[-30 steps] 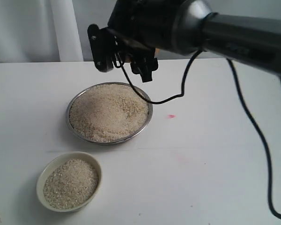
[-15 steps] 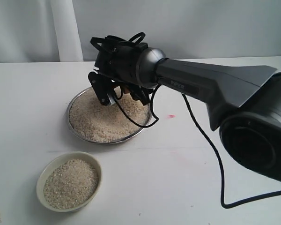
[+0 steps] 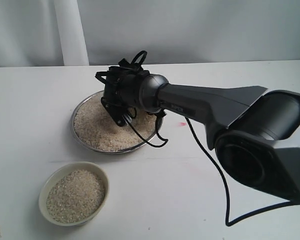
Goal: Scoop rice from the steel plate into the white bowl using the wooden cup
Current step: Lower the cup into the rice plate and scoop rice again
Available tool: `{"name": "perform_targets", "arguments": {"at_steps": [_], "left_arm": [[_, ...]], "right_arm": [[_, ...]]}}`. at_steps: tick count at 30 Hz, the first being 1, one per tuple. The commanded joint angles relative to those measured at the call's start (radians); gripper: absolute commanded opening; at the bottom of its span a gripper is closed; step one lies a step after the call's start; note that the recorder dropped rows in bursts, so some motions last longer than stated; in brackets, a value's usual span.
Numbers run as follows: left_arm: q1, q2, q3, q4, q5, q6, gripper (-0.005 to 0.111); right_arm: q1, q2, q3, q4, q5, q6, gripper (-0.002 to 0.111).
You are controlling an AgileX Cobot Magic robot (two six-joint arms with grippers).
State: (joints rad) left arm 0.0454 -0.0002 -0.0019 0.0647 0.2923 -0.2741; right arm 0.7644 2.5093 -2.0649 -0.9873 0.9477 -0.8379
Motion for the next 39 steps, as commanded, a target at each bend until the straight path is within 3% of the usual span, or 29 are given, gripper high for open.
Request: {"name": "perform_targets", "arguments": {"at_steps": [1, 15, 20, 39], "left_arm": [[-0.003, 0.000, 0.002, -0.004, -0.007, -0.001, 0.000], [-0.003, 0.000, 0.002, -0.004, -0.007, -0.001, 0.000], [-0.003, 0.000, 0.002, -0.004, -0.007, -0.001, 0.000], [-0.003, 0.000, 0.002, -0.004, -0.007, -0.001, 0.000]], "right_arm": [[-0.007, 0.007, -0.008, -0.082, -0.005, 0.033, 0.000], [0.005, 0.036, -0.008, -0.086, -0.057, 0.044, 0.000], [0.008, 0.079, -0.008, -0.165, -0.066, 0.118, 0.000], [0.073, 0.080, -0.008, 0.008, -0.166, 0.118, 0.000]]}}
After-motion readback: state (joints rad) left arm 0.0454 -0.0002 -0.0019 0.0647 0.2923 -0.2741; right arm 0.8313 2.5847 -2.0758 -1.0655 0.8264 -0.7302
